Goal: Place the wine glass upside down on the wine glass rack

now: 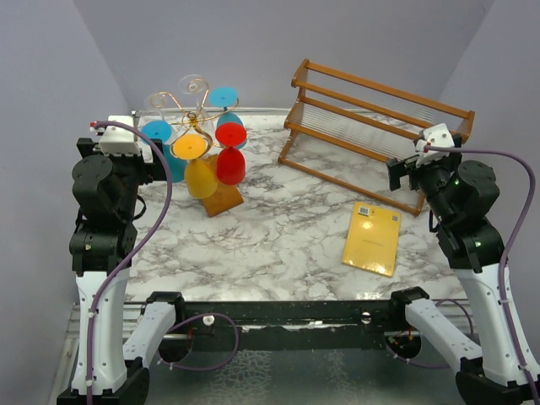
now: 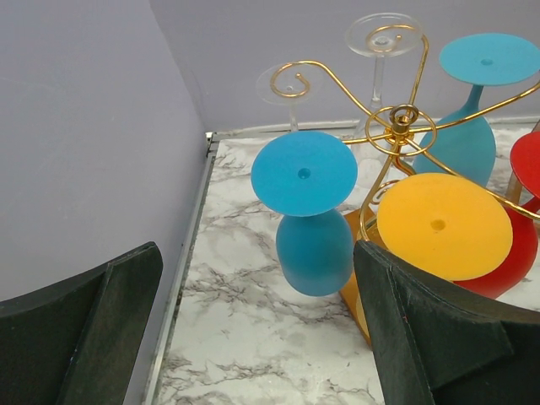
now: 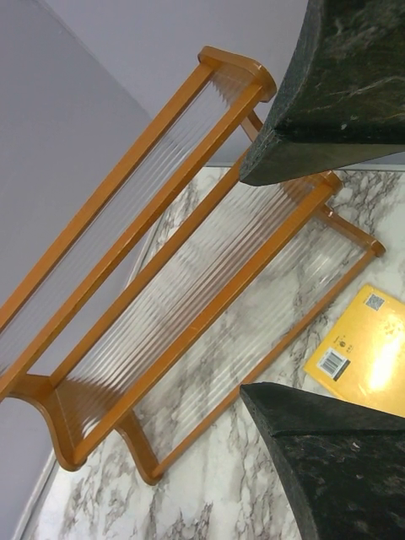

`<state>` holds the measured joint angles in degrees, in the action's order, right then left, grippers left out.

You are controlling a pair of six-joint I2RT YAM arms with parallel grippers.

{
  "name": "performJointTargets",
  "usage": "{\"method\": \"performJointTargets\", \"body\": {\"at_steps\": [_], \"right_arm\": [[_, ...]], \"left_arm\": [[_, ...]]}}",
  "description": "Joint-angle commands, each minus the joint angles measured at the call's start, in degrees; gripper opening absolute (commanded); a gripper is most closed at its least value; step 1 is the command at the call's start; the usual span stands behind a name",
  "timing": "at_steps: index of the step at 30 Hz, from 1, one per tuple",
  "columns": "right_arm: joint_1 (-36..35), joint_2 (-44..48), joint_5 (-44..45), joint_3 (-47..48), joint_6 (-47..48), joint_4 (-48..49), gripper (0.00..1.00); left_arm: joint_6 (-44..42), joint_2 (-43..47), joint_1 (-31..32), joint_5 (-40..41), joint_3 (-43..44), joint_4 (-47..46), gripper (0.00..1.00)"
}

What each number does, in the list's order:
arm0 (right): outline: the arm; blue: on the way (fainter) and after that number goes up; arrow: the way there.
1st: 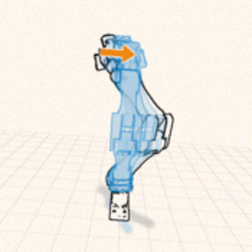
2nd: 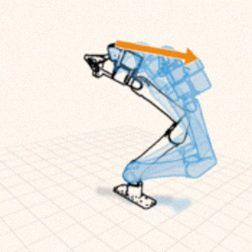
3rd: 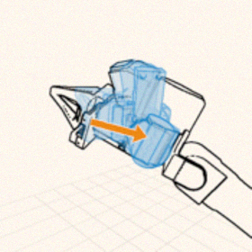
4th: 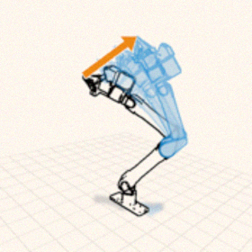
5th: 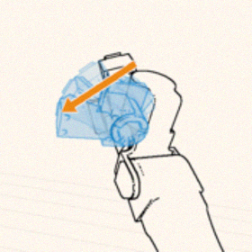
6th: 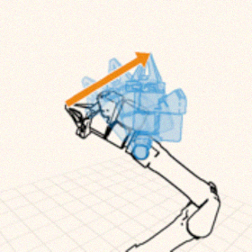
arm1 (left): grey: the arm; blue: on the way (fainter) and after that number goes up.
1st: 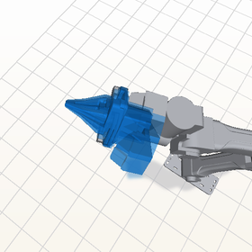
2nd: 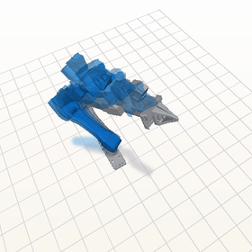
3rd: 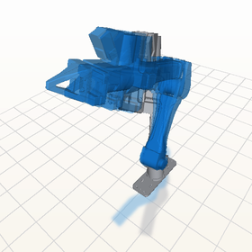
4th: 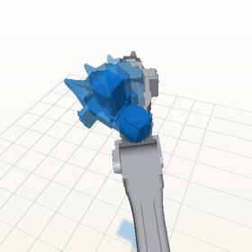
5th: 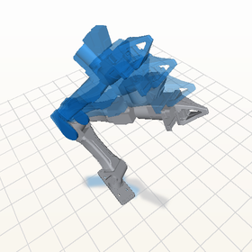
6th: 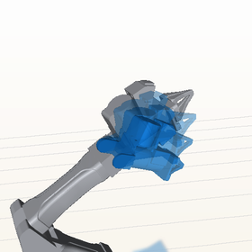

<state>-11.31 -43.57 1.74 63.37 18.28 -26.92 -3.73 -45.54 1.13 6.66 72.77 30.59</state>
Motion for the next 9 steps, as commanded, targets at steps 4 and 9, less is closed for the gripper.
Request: {"method": "performJointTargets", "body": {"at_steps": [4, 9], "right_arm": [[1.1, -0.1, -0.3, -0.2, -1.1, 1.3, 1.00], [1.7, -0.3, -0.8, -0.4, -1.3, 1.3, 1.00]], "left_arm": [[0.7, 0.6, -0.4, -0.8, 1.0, -0.2, 0.99], [0.5, 0.4, -0.1, -0.8, 1.1, -0.2, 0.99]]}}
